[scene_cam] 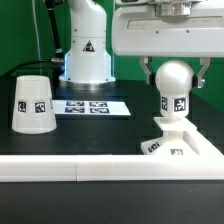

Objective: Assemble lamp

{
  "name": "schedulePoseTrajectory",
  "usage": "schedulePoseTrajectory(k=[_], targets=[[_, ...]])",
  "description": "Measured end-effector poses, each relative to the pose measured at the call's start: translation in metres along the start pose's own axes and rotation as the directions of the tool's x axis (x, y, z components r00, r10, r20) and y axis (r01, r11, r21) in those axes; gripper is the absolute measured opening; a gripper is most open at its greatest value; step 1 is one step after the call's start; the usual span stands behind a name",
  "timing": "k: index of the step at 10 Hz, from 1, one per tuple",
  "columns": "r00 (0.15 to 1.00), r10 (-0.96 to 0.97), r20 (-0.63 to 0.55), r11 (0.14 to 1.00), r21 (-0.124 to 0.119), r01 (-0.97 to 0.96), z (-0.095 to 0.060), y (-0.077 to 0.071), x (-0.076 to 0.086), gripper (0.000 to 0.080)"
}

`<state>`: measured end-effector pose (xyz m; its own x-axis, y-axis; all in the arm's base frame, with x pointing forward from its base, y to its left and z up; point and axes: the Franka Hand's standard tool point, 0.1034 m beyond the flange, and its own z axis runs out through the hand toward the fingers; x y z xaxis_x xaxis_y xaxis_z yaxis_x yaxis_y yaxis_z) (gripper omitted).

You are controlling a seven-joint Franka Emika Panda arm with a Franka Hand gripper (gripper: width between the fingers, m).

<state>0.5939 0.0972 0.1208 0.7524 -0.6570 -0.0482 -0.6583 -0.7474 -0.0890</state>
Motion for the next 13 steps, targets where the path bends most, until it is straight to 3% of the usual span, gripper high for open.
schedulePoseTrajectory(k=[5, 6, 9, 11, 13], targets=[[0.934, 0.355, 0.043, 0.935, 0.009, -0.355, 0.0007, -0.0039, -0.0028, 0.0579], [0.934, 0.354, 0.043, 0.935, 0.009, -0.355, 0.0008, -0.0043, -0.0033, 0.0643], [0.983, 0.184, 0.021, 0.982, 0.034, -0.185, 0.0007, -0.0073, -0.0032, 0.0696], [0.998, -0.054, -0.008, 0.997, 0.054, 0.054, 0.0006, -0.0088, -0.0003, 0.0699], [0.975, -0.219, -0.031, 0.974, 0.056, 0.220, 0.0024, -0.0065, 0.0019, 0.0699]])
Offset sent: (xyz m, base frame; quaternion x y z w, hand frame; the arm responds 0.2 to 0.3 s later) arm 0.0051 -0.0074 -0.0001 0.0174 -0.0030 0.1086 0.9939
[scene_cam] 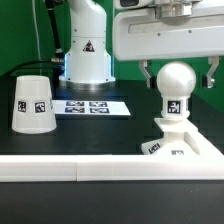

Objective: Assemble lamp

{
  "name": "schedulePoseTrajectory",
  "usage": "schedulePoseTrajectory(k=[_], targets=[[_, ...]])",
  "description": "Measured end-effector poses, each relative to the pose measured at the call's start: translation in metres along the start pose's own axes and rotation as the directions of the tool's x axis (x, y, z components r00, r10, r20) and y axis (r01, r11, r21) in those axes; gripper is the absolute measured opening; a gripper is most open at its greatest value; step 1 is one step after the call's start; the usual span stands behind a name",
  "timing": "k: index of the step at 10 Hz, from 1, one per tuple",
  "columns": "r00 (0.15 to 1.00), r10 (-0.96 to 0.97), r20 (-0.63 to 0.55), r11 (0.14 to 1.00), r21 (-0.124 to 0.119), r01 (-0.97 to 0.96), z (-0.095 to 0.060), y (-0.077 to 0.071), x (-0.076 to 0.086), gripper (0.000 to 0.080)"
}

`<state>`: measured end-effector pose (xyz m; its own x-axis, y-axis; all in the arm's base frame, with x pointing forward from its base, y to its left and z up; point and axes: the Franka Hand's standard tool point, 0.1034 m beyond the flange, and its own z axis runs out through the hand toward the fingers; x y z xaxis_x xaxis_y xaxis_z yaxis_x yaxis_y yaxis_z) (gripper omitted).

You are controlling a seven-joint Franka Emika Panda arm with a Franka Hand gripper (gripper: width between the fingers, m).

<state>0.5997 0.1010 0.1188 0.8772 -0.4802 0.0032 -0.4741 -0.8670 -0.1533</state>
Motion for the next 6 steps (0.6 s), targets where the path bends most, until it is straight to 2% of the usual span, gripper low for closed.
schedulePoseTrajectory(k=[3, 6], targets=[[0.972, -0.237, -0.002, 0.972, -0.001, 0.237, 0.0001, 0.0006, 0.0007, 0.0699], [0.841, -0.541, 0.001, 0.841, 0.000, 0.541, -0.0023, 0.0017, 0.0039, 0.0699]])
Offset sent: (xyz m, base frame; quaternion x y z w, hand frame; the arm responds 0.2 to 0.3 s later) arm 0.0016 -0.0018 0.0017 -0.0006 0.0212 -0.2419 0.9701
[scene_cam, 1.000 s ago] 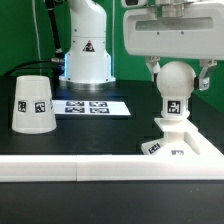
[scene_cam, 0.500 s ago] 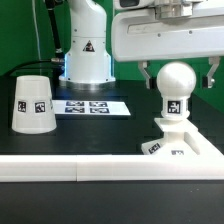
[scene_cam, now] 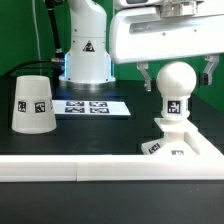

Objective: Assemble lamp

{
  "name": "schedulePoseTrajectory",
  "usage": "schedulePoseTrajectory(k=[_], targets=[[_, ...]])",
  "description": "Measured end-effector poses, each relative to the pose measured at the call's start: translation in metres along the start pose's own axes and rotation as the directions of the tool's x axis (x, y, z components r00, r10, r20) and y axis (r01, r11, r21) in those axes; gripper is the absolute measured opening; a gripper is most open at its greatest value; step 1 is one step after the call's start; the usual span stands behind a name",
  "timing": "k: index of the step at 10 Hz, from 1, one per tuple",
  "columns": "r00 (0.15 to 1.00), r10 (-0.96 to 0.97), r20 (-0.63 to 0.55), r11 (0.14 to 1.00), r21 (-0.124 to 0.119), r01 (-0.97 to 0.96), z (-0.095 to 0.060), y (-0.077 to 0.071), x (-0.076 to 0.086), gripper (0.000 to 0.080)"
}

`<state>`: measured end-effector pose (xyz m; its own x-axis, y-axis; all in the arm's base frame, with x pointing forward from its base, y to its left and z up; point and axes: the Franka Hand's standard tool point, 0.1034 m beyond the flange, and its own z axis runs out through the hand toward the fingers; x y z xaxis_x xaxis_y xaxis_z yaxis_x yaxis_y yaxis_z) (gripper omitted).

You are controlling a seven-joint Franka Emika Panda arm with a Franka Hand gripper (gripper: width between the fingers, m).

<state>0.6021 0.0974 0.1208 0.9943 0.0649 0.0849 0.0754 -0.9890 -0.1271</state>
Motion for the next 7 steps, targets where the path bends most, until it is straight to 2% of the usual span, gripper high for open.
schedulePoseTrajectory(k=[3, 7], targets=[[0.971, -0.238, 0.036, 0.971, 0.016, 0.237, -0.0016, 0.0027, -0.0029, 0.0699], [0.898, -0.436, 0.062, 0.900, 0.040, 0.434, 0.0023, 0.0011, -0.0059, 0.0699]])
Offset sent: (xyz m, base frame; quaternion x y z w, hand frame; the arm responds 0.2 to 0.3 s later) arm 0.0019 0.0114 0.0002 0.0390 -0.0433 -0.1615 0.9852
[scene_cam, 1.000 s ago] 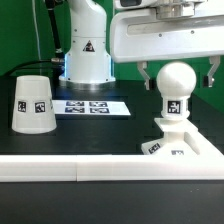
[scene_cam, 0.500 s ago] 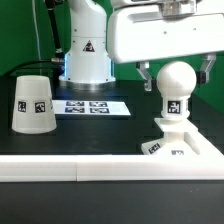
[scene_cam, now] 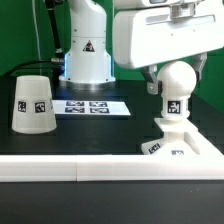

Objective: Assemble lamp

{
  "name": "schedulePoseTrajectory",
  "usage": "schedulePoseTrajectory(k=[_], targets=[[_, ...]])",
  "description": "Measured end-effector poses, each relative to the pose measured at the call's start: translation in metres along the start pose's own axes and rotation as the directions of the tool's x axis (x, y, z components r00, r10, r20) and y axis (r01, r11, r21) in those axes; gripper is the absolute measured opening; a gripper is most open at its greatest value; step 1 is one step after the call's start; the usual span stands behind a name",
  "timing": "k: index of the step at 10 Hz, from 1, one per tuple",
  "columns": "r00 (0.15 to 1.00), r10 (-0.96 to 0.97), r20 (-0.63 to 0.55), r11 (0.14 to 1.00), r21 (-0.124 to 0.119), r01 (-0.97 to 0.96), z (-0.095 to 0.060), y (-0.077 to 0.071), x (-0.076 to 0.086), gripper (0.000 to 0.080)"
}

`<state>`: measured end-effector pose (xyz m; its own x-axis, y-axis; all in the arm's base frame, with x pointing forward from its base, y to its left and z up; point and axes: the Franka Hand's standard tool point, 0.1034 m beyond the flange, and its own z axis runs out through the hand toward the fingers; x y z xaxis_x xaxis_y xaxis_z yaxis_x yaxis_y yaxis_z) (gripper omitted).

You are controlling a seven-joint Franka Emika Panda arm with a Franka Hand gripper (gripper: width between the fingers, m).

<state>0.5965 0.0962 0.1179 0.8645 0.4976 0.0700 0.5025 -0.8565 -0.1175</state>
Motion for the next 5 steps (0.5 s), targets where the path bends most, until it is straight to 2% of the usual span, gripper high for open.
schedulePoseTrajectory(k=[3, 5], targets=[[0.985, -0.173, 0.007, 0.985, -0.003, 0.173, 0.0025, -0.0030, 0.0003, 0.0699], [0.944, -0.330, 0.025, 0.943, -0.028, 0.330, 0.0010, -0.0018, 0.0019, 0.0699]])
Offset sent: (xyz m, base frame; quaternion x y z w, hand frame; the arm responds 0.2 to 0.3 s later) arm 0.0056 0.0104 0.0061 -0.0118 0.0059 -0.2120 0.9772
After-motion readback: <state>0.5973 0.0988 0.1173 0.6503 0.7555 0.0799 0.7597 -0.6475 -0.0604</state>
